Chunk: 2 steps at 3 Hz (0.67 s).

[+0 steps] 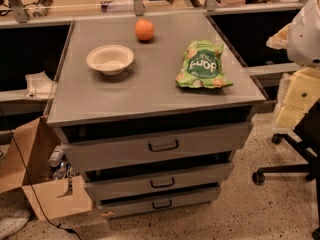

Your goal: Open top drawer

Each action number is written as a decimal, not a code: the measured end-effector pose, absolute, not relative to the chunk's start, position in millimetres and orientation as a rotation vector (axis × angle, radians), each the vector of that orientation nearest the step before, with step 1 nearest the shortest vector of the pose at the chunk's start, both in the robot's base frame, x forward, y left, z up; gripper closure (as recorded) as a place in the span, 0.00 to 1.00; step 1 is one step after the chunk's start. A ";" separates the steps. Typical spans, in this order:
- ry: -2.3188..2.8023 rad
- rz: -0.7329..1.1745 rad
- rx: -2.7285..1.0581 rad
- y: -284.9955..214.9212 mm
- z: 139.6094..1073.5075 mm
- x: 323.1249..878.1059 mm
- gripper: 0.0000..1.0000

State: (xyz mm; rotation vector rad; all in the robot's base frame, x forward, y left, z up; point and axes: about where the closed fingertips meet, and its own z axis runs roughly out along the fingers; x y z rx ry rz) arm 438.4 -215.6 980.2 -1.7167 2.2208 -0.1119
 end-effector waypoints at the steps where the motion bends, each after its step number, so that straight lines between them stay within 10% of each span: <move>1: 2.219 -0.113 -1.716 -215.4 980.4 438.4 0.00; 2: 2.198 -0.108 -1.769 -212.4 961.5 436.1 0.00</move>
Offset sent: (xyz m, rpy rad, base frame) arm -0.0003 0.0054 -0.0147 -0.0084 -0.0203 0.0464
